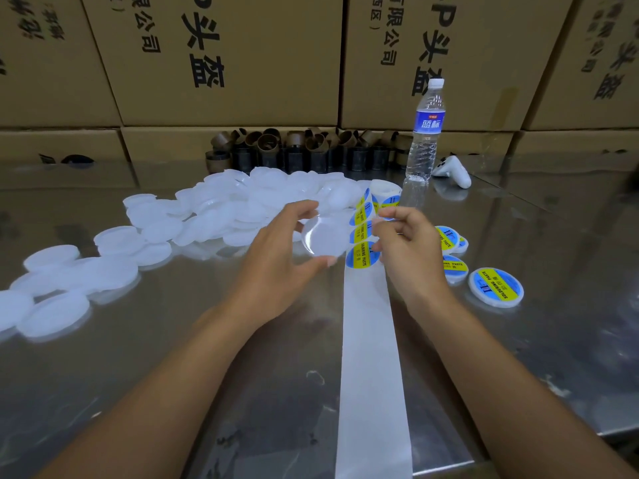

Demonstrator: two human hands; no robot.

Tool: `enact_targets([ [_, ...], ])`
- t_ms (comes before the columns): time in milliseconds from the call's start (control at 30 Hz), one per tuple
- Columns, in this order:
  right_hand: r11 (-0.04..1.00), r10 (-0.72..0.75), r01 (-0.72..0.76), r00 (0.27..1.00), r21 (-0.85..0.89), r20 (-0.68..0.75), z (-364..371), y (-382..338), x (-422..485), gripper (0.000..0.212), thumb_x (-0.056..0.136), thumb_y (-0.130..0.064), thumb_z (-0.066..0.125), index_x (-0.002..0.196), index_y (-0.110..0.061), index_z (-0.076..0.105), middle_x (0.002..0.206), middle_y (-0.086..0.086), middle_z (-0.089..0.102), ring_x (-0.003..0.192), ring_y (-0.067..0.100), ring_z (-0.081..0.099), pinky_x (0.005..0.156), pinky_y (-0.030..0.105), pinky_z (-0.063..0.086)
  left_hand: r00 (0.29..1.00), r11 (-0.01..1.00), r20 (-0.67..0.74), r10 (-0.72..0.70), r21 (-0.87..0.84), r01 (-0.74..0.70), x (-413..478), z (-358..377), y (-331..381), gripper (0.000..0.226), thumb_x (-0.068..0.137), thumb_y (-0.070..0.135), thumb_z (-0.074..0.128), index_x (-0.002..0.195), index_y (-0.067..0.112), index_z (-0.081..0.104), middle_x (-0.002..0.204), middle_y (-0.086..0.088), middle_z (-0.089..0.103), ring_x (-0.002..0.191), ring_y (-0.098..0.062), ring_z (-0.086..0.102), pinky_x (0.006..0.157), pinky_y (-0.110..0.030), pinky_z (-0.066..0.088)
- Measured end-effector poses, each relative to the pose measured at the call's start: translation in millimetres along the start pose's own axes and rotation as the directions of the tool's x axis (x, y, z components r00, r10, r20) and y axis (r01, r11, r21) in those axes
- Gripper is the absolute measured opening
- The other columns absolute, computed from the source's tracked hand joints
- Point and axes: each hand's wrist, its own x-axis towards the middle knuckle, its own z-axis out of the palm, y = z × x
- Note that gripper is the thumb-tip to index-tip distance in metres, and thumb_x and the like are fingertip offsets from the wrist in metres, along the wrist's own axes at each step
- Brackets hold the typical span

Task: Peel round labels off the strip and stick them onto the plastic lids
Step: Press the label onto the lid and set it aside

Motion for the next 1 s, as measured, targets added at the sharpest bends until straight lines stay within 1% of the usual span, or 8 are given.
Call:
enact_targets([
  [100,0.999,-0.033,0.027,0.987,0.041,0.155,2.1,-2.5,-5.1,0.01,0.093,-0.025,0.057,0.091,-0.02,0.066,0.075,-0.007,0.064,0.061,-0.003,0.057,0.057,0.012,0.043,0.99,0.99,0.017,0.143,-0.007,-0.143,-3.9,2.8,8.0,0.065,0.072,0.015,0.083,0.126,0.026,0.048,0.116,0.031,0.047,0.102,-0.004,0.052,0.097,-0.034,0.043],
  [167,0.997,-0.061,0.048,0.967,0.057,0.247,1.8,-3.6,-7.4,0.017,0.094,-0.025,0.057,0.089,-0.016,0.07,0.074,-0.008,0.067,0.065,0.002,0.06,0.062,0.015,0.047,0.981,0.982,0.034,0.189,-0.004,-0.189,-5.2,3.3,9.4,0.065,0.073,0.015,0.082,0.128,0.023,0.049,0.118,0.03,0.048,0.101,-0.007,0.053,0.098,-0.041,0.044],
  [300,0.997,-0.054,0.034,0.953,0.073,0.297,1.0,-5.2,-9.0,0.015,0.093,-0.017,0.057,0.086,-0.014,0.07,0.062,-0.01,0.066,0.053,0.006,0.054,0.054,0.015,0.044,0.981,0.981,0.028,0.194,-0.018,-0.194,-4.4,3.8,8.2,0.073,0.073,0.013,0.082,0.135,0.026,0.044,0.126,0.021,0.05,0.103,-0.006,0.055,0.099,-0.026,0.043],
  [400,0.99,0.011,-0.05,0.958,0.132,0.286,-0.3,-5.5,-7.5,0.014,0.092,-0.016,0.058,0.092,-0.005,0.067,0.057,-0.007,0.061,0.044,0.001,0.047,0.053,0.014,0.041,0.997,0.991,-0.016,0.076,-0.11,-0.077,-1.9,3.4,10.2,0.079,0.073,0.012,0.081,0.134,0.034,0.037,0.126,0.022,0.048,0.099,0.004,0.056,0.09,-0.005,0.037],
  [600,0.958,0.079,-0.182,0.91,0.22,0.408,0.1,-8.0,-8.8,0.002,0.091,-0.012,0.059,0.089,-0.013,0.059,0.068,-0.003,0.07,0.056,0.011,0.065,0.067,0.023,0.053,0.928,0.776,0.068,-0.366,-0.529,0.345,3.4,-1.0,13.8,0.021,0.093,0.025,0.059,0.113,0.017,0.061,0.096,0.0,0.072,0.088,-0.014,0.069,0.086,-0.028,0.052],
  [733,0.947,0.079,-0.223,0.86,0.231,0.504,1.3,-8.4,-12.1,0.015,0.088,-0.007,0.062,0.102,-0.007,0.055,0.083,0.002,0.073,0.072,0.016,0.072,0.064,0.019,0.054,0.914,0.673,0.193,-0.356,-0.626,0.394,2.2,-0.6,11.4,0.027,0.092,0.025,0.058,0.11,0.005,0.062,0.101,-0.013,0.072,0.092,-0.026,0.068,0.089,-0.037,0.051],
  [900,0.96,0.111,-0.235,0.82,0.153,0.561,3.0,-7.7,-13.4,0.011,0.087,-0.013,0.064,0.096,-0.014,0.06,0.086,0.001,0.073,0.076,0.016,0.07,0.082,0.032,0.054,0.919,0.606,0.205,-0.336,-0.7,0.378,3.6,-1.2,9.7,0.02,0.094,0.02,0.054,0.105,0.008,0.065,0.095,-0.005,0.071,0.082,-0.017,0.065,0.071,-0.024,0.054],
  [1000,0.963,0.111,-0.228,0.822,0.144,0.559,2.6,-10.0,-13.4,0.008,0.09,-0.021,0.059,0.089,-0.015,0.064,0.076,0.0,0.067,0.066,0.013,0.062,0.073,0.027,0.052,0.918,0.59,0.225,-0.326,-0.71,0.384,3.6,-1.9,10.7,0.021,0.096,0.02,0.051,0.104,0.008,0.067,0.097,-0.002,0.07,0.084,-0.013,0.064,0.068,-0.021,0.054],
])
